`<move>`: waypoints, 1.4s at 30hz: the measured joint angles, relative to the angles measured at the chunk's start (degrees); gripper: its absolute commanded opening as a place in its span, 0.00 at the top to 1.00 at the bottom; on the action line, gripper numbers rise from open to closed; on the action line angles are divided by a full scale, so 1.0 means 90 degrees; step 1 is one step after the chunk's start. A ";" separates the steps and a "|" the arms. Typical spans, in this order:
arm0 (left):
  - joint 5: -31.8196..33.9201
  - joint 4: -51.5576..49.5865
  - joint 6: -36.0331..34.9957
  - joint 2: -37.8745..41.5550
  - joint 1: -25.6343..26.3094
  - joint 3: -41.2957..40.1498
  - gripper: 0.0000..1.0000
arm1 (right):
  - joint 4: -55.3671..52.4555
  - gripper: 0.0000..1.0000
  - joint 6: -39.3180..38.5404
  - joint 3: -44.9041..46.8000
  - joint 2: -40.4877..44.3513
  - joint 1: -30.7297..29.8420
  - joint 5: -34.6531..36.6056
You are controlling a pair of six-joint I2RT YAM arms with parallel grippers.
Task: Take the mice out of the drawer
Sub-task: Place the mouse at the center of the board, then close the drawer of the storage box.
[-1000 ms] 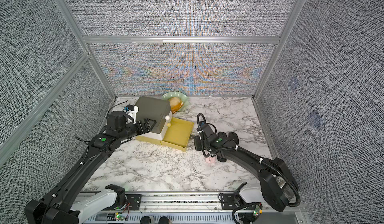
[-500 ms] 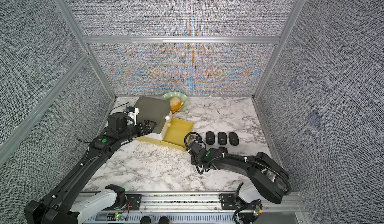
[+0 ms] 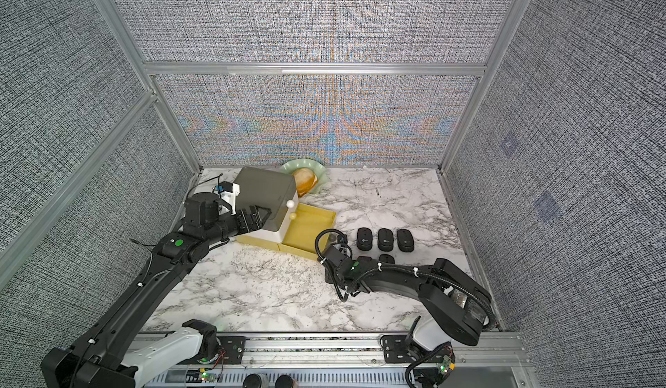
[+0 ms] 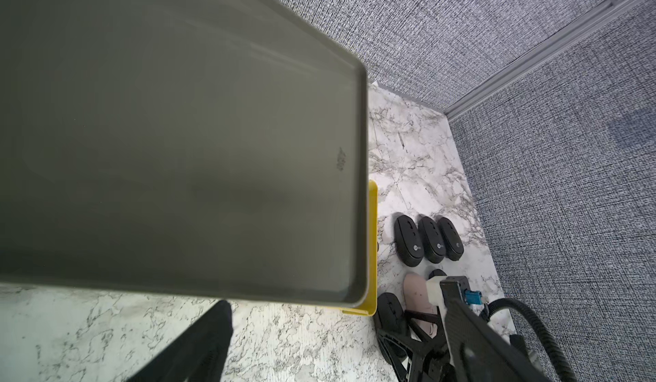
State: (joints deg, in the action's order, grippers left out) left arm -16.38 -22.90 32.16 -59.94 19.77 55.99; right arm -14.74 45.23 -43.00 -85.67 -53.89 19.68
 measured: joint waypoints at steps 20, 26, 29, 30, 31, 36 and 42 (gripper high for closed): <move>0.0420 -0.0559 -0.1197 -0.1700 -0.1622 0.2006 0.01 | -0.0362 0.41 -0.1358 -0.1596 -0.0884 0.1651 -0.1035; -0.0019 -0.0508 -0.1268 -0.2297 -0.2013 0.2023 0.01 | -0.0233 0.42 -0.1639 -0.2186 -0.1666 0.1744 -0.1457; -0.0277 -0.0478 -0.1372 -0.2453 -0.2016 0.1943 0.03 | -0.0075 0.42 -0.1758 -0.2387 -0.1916 0.1763 -0.1634; -0.0333 -0.0459 -0.1428 -0.2492 -0.2021 0.1931 0.04 | -0.0029 0.42 -0.1790 -0.2421 -0.1972 0.1763 -0.1717; -0.0413 -0.0454 -0.1426 -0.2535 -0.2045 0.1921 0.04 | 0.0024 0.42 -0.1843 -0.2475 -0.2050 0.1763 -0.1831; -0.0619 -0.0274 -0.1506 -0.2640 -0.2052 0.1807 0.08 | 0.0401 0.42 -0.1904 -0.2834 -0.2472 0.1766 -0.2368; -0.0920 -0.0221 -0.1496 -0.2667 -0.2047 0.1639 0.09 | 0.0969 0.42 -0.1894 -0.3169 -0.2890 0.1780 -0.2807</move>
State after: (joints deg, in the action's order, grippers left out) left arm -24.67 -24.88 18.70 -83.94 1.34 70.74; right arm -6.02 28.18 -71.53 -111.68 -37.87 -5.58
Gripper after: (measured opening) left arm 0.915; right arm 0.578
